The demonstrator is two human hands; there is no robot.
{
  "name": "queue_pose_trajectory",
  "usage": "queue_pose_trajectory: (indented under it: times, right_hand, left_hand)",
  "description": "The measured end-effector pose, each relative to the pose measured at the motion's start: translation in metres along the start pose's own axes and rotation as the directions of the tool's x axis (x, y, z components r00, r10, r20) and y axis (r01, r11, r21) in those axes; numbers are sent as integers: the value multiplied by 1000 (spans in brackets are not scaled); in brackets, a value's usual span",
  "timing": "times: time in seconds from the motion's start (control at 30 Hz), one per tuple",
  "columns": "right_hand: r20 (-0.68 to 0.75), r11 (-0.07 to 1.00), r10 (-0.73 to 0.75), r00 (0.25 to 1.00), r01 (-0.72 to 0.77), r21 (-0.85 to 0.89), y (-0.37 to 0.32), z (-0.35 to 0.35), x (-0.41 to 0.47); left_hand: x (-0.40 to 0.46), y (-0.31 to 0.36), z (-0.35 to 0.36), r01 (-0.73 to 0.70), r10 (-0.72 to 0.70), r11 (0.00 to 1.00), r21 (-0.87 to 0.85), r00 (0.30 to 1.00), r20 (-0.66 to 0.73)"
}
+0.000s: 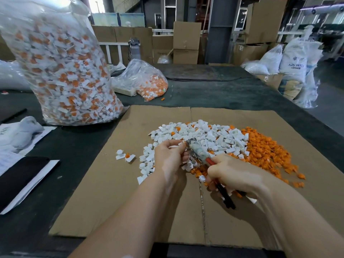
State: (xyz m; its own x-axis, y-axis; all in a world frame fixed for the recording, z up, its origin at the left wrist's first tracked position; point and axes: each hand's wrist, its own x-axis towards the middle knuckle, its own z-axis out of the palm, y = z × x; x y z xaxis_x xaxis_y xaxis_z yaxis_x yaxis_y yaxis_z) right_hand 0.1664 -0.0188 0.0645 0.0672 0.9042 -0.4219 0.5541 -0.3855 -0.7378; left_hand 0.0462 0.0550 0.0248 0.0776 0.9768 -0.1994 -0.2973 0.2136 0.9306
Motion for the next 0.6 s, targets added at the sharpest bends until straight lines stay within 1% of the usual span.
queue_pose_trajectory:
  times: [0.1, 0.23, 0.47, 0.53, 0.6]
  right_hand:
    - [-39, 997, -40, 998, 37, -74, -2, 1, 0]
    - [-142, 977, -113, 983, 84, -193, -1, 7, 2]
    - [-233, 969, -163, 959, 111, -221, 4, 12, 3]
    - [-236, 964, -188, 953, 133, -231, 8, 11, 3]
    - [-258, 966, -212, 942, 163, -200, 13, 7, 2]
  left_hand:
    - [0, -1, 0, 1, -1, 1000, -4, 1000, -5]
    - [2, -6, -1, -5, 5, 1000, 1, 1000, -7]
    - [2, -11, 0, 2, -2, 1000, 23, 1000, -9]
    - [2, -11, 0, -6, 6, 1000, 21, 1000, -12]
    - [2, -11, -2, -23, 23, 1000, 7, 1000, -14]
